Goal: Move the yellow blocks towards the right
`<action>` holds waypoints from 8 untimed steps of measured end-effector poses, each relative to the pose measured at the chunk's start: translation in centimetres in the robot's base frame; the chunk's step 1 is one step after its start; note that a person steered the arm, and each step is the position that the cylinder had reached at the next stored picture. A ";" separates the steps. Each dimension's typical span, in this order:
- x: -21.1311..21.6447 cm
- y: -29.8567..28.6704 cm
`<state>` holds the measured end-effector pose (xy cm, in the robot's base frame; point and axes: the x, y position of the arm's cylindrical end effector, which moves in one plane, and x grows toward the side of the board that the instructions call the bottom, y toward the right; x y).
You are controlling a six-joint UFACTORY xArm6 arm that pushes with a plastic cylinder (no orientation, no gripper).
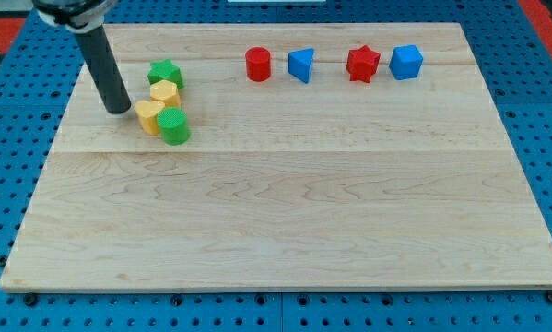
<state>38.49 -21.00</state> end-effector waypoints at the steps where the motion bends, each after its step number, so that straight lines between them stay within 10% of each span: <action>1: 1.7 1.0; 5: 8.1 12.0; 8: 3.3 9.9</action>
<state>41.82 -11.10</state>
